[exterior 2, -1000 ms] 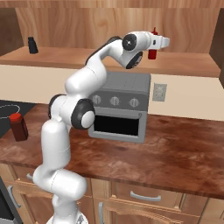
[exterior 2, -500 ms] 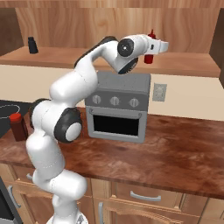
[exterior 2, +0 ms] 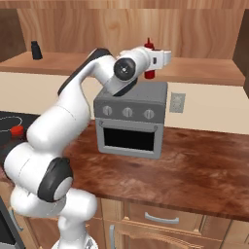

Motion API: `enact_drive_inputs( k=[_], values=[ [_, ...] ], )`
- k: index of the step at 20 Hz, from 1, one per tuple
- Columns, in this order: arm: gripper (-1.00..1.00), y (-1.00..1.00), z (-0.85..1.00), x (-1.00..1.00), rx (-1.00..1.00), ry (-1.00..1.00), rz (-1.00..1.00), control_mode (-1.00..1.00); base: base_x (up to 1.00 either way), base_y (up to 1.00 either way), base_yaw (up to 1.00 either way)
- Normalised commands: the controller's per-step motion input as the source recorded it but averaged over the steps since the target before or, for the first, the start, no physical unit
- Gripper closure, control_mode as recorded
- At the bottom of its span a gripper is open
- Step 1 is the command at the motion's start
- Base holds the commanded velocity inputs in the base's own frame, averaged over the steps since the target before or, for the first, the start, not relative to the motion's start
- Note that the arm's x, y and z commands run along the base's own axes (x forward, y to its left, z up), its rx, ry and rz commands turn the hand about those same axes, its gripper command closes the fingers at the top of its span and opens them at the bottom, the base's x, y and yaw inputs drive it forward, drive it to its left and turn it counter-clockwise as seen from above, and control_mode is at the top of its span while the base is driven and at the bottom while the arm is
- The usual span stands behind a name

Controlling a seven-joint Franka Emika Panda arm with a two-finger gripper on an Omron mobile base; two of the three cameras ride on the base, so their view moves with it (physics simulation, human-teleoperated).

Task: Collect the paprika, ketchup, and shaker from the cabinet and place them next to the stove.

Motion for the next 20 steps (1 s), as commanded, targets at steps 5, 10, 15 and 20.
enact_drive_inputs(
  k=[5,10,15,20],
  values=[
    [1.0,0.75,0.1,-0.92,-0.07,0.08,0.23,-1.0,0.0,0.0,0.0],
    [1.0,0.83,0.01,-0.8,-0.04,0.13,0.29,-1.0,0.0,0.0,0.0],
    [1.0,0.92,-0.01,-0.67,-0.01,0.11,0.32,-1.0,0.0,0.0,0.0],
    [1.0,1.0,-0.22,-0.59,0.0,0.05,0.31,-1.0,0.0,0.0,0.0]
  ],
)
